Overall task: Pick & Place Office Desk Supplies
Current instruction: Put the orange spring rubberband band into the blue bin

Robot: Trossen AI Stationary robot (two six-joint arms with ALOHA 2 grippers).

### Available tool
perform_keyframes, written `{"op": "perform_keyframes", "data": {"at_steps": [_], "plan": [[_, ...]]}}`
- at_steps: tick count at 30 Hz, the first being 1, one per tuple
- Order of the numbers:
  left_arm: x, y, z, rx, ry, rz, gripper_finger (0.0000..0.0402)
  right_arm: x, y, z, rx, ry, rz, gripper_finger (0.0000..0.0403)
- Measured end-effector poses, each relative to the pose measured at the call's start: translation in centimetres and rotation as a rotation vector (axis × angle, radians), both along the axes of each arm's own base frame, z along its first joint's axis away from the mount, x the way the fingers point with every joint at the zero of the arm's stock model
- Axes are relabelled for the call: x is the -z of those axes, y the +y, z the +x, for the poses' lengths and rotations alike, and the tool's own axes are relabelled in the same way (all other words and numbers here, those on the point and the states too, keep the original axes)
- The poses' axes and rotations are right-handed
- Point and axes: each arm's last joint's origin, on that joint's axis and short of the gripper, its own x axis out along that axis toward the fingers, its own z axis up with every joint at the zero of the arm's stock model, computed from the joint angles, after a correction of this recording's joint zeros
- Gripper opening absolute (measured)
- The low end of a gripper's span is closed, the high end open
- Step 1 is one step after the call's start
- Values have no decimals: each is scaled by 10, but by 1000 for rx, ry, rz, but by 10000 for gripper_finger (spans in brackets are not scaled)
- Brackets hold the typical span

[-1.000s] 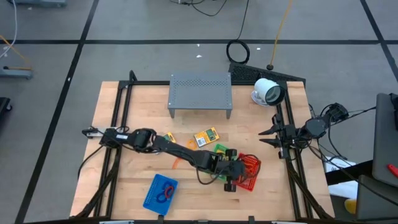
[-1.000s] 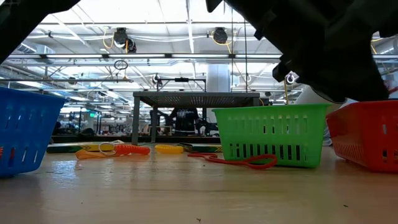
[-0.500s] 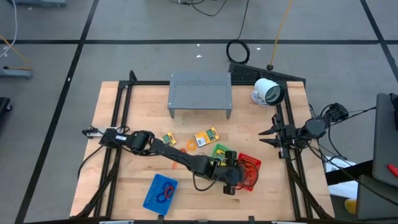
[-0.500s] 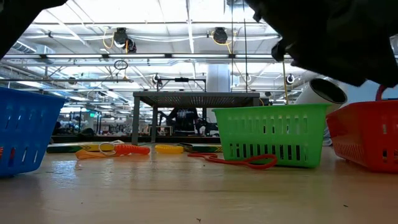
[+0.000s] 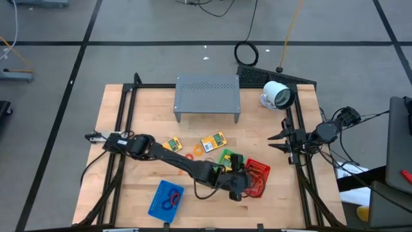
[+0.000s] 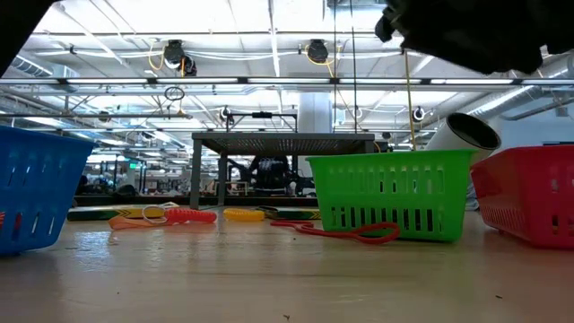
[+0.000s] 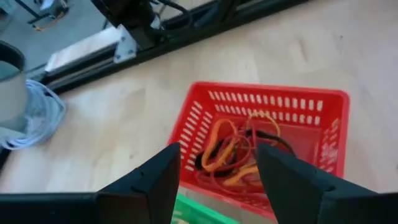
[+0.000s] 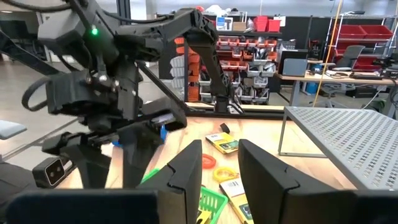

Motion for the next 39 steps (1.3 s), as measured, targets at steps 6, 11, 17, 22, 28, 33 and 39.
{"op": "perform_keyframes", "data": {"at_steps": [6,11,17,22,28,33,39], "plan": [[-12,-2,-7,-9,1,29,218,0,0,0,0,0,0,94],[-30,0,-24,-12,85,39,219,0,0,0,0,0,0,95],[-44,7,-52,-95,241,-10,218,0,0,0,0,0,0,95],[-57,15,-74,-193,343,-68,218,0,0,0,0,0,0,94],[-61,27,-96,-366,457,-81,219,0,0,0,0,0,1,96],[-64,48,-116,-514,497,-93,218,0,0,0,0,0,0,94],[-51,77,-147,-590,517,-218,218,0,0,0,0,1,0,95]]}}
